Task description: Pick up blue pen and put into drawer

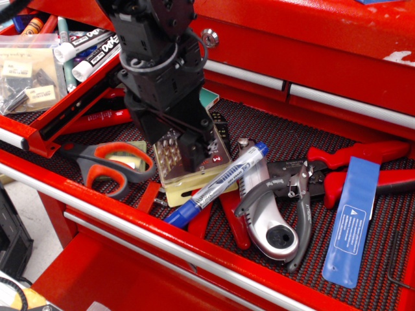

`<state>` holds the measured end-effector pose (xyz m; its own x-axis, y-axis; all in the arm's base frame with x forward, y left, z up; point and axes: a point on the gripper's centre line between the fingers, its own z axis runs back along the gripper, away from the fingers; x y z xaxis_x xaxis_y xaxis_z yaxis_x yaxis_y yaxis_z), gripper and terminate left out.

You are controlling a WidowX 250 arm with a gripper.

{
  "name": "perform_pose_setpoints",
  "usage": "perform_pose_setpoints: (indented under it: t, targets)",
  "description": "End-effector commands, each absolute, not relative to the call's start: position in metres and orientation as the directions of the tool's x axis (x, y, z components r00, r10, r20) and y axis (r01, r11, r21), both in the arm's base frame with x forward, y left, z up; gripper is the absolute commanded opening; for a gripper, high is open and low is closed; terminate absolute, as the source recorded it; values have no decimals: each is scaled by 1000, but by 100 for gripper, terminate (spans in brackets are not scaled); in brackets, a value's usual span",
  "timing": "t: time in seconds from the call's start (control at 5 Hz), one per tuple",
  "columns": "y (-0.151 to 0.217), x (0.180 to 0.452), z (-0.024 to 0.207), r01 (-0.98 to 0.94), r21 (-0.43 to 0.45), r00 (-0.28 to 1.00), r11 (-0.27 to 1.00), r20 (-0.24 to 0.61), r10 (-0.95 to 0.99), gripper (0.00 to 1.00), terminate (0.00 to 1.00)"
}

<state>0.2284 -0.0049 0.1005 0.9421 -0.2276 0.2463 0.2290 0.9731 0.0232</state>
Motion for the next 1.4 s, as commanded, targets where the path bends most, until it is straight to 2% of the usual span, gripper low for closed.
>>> perform_pose_setpoints:
  t: [0.0,0.4,1.2]
  targets:
    - [-1,241,98,282,26,915,959,295,-277,100,0]
    - [-15,246,87,275,19,906,961,331,-265,100,0]
    - [-38,234,59,218,-3,900,976,388,-200,100,0]
